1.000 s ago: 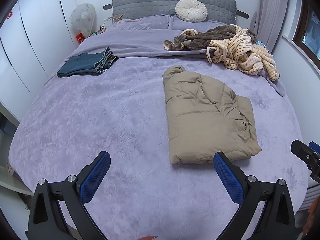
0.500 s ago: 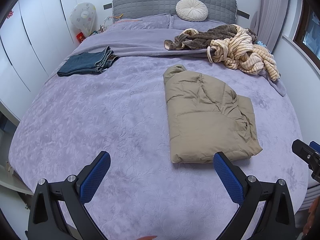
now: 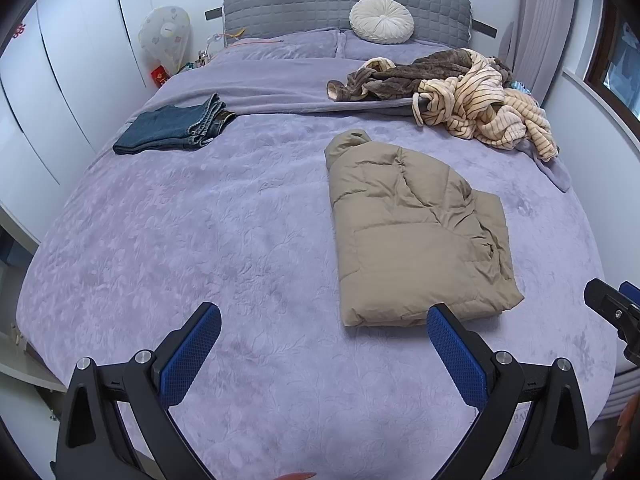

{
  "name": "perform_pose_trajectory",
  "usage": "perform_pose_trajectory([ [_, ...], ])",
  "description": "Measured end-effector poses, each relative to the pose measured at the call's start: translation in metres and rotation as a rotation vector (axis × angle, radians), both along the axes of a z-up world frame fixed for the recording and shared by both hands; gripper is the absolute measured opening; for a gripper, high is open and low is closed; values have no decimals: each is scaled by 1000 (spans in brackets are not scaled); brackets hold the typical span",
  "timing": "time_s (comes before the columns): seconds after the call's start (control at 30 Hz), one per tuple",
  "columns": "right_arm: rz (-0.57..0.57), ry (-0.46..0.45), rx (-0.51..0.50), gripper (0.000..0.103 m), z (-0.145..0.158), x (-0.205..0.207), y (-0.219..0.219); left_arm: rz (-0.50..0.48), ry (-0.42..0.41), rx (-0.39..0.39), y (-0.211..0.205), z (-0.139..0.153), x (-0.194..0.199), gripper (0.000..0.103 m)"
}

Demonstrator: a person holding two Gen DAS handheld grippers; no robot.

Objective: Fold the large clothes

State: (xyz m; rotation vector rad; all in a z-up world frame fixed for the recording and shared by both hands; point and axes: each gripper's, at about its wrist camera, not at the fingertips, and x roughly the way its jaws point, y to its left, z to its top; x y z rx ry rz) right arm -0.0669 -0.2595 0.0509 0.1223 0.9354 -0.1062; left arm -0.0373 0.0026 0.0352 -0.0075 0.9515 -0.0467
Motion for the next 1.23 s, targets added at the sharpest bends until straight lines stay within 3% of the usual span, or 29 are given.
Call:
perform_pose_trajectory([
  [1.23, 11, 7, -9, 103, 2, 0, 5, 9, 5, -17, 7, 1, 0, 103],
])
